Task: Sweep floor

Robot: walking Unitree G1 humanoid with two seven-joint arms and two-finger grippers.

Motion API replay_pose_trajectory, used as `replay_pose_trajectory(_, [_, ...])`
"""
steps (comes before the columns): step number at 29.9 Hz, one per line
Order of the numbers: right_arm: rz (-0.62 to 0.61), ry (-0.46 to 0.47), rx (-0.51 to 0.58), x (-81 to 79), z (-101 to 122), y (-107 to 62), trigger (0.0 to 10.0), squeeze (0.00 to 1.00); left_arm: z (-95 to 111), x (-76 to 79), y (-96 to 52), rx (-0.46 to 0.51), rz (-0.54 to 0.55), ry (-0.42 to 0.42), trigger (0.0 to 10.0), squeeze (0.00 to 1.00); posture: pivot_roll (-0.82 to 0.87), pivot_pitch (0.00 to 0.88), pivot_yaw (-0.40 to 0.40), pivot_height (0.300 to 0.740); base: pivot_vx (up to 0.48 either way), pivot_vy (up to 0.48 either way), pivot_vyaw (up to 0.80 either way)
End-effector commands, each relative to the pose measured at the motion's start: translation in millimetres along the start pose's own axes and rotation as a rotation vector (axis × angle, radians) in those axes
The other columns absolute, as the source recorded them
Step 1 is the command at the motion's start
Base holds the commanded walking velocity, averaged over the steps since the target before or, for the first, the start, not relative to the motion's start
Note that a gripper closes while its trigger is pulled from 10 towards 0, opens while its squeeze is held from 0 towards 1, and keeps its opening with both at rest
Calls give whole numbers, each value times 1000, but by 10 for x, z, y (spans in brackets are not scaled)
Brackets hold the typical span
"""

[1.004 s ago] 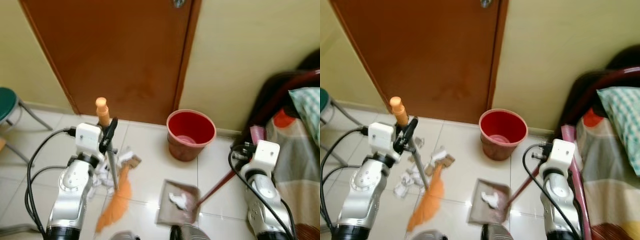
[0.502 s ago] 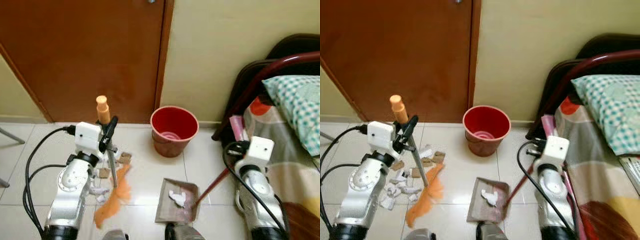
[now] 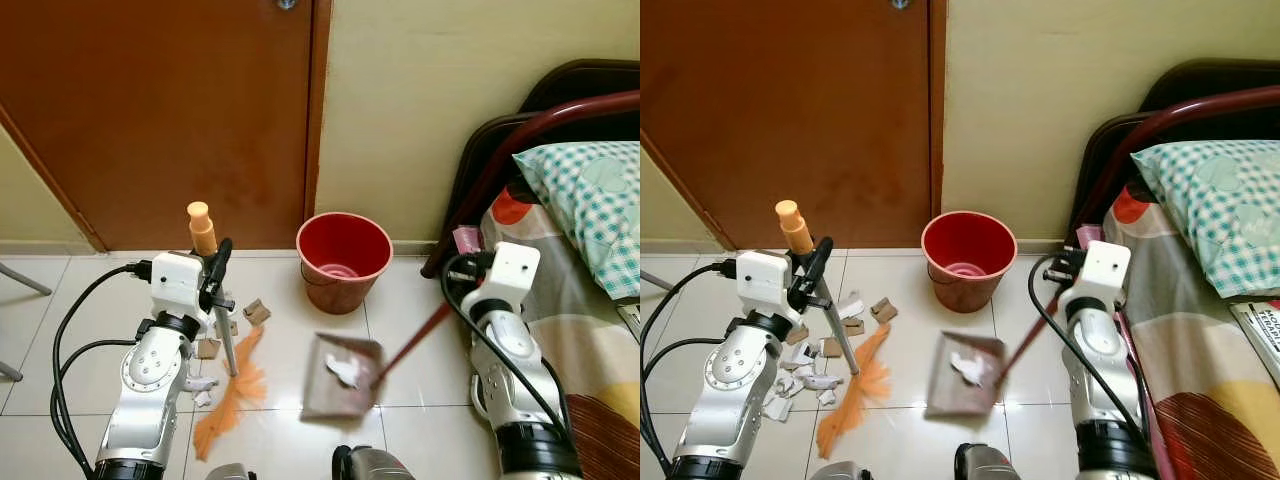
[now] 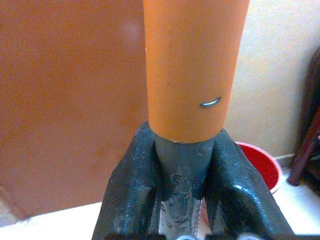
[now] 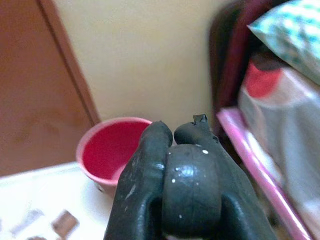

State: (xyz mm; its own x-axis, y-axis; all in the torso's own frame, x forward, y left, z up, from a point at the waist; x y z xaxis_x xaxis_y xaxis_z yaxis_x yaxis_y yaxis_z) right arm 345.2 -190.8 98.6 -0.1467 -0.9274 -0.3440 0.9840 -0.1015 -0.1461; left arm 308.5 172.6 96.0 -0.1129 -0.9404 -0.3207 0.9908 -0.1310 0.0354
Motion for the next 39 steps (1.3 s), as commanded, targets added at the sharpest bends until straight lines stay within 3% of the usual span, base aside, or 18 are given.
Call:
replay_pose_trajectory(1, [56,23,44,-140,182,20,10000,0,-72,-82,-3,-40,28,27,10000,0,6,90,-33,740,0,0,0])
replay_pose_trajectory(4, [98,35,51,-271,291,51,10000,0,-116,-110,-2,-64,46,27,10000,0,5,89,-36,740,0,0,0])
replay_pose_trajectory(5, [139,61,56,-399,434,90,10000,0,-156,-113,-7,-83,56,22,10000,0,2,88,-40,740,0,0,0])
replay_pose_trajectory(10, [200,89,53,-556,586,119,10000,0,-195,-102,-16,-101,65,10,10000,0,-1,88,-42,740,0,0,0])
replay_pose_trajectory(11, [227,97,57,-614,647,124,10000,0,-204,-95,-15,-106,68,7,10000,0,-3,87,-44,740,0,0,0])
replay_pose_trajectory(12, [298,120,89,-768,832,135,10000,0,-209,-76,-6,-108,68,2,10000,0,-5,85,-45,740,0,0,0])
replay_pose_trajectory(14, [343,128,119,-861,962,138,10000,0,-207,-61,3,-107,67,-1,10000,0,-5,84,-47,740,0,0,0])
replay_pose_trajectory(18, [379,137,168,-941,1128,143,10000,0,-206,-42,15,-107,65,-5,10000,0,-5,80,-49,740,0,0,0])
replay_pose_trajectory(21, [416,144,257,-1029,1403,148,10000,0,-205,-28,27,-106,64,-11,10000,0,-4,79,-50,740,0,0,0])
replay_pose_trajectory(22, [416,144,257,-1029,1403,148,10000,0,-205,-28,27,-106,64,-11,10000,0,-4,79,-50,740,0,0,0])
replay_pose_trajectory(24, [444,163,329,-1090,1645,132,10000,0,-207,-19,34,-107,64,-15,10000,0,-4,79,-50,740,0,0,0])
replay_pose_trajectory(25, [444,163,329,-1090,1645,132,10000,0,-207,-19,34,-107,64,-15,10000,0,-4,79,-50,740,0,0,0])
replay_pose_trajectory(31, [489,29,545,-1204,2183,-15,10000,0,-204,24,51,-106,57,-25,10000,0,-5,79,-52,740,0,0,0])
replay_pose_trajectory(32, [489,29,545,-1204,2183,-15,10000,0,-204,24,51,-106,57,-25,10000,0,-5,79,-52,740,0,0,0])
replay_pose_trajectory(36, [503,-169,672,-1289,2359,-117,10000,0,-199,56,61,-102,49,-29,10000,0,-5,79,-52,740,0,0,0])
replay_pose_trajectory(39, [497,-263,702,-1309,2331,-137,10000,0,-199,55,63,-102,48,-29,10000,0,-5,78,-49,740,0,0,0])
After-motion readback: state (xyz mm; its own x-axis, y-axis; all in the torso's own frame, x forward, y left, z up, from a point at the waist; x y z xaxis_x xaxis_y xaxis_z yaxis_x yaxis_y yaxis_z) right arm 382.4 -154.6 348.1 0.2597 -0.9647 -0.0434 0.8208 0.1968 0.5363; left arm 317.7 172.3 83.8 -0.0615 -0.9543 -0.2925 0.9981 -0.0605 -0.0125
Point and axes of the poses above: a point about 5 cm out from each wrist's last joint towards the gripper, its own y axis pointing out of the wrist towards the gripper, its own z axis along the axis of the wrist's last joint, x = y × z, the point moved 4 cm from there along y, pointing out of the wrist towards the gripper, and after that the axes turned 11 degrees about y, right-handed, at the moved point
